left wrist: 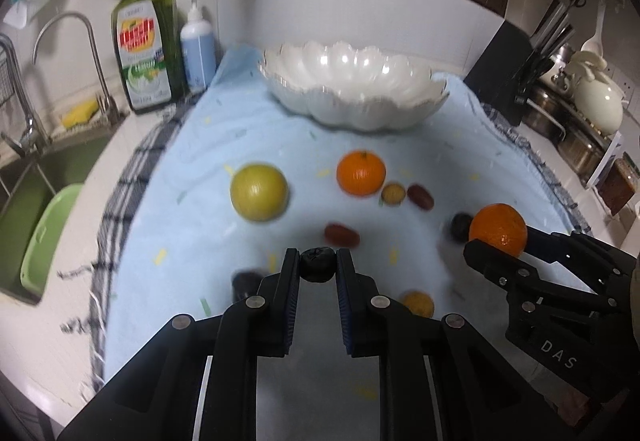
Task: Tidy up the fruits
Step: 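Carry the tangerine over the white bowl with the right tool while the left tool carries the grape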
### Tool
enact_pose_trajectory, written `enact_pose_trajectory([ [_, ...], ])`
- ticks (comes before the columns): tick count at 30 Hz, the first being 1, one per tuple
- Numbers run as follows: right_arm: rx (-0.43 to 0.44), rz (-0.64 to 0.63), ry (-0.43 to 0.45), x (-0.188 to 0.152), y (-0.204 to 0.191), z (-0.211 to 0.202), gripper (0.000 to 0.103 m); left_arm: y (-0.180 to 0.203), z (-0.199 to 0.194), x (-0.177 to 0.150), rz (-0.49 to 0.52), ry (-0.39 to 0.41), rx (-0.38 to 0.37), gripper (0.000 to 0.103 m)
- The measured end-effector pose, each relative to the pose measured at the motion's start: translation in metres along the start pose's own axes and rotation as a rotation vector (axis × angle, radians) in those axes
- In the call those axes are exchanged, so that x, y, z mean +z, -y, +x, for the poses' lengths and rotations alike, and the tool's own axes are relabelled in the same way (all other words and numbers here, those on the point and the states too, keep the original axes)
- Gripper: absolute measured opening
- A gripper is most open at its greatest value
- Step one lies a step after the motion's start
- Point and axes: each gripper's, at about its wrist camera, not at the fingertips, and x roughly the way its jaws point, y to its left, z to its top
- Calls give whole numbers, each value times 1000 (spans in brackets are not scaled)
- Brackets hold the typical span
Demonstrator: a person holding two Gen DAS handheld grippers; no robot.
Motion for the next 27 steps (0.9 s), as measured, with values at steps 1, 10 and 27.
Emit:
enact_pose_trajectory([
  [1,-1,-1,8,3,-1,-1,45,-1,-1,4,7,8,-2,19],
  [10,-29,15,95,32,-10,-11,45,-14,-10,38,50,94,-42,19],
  [27,-71,15,170,108,21,15,45,-2,27,107,115,167,-17,19],
])
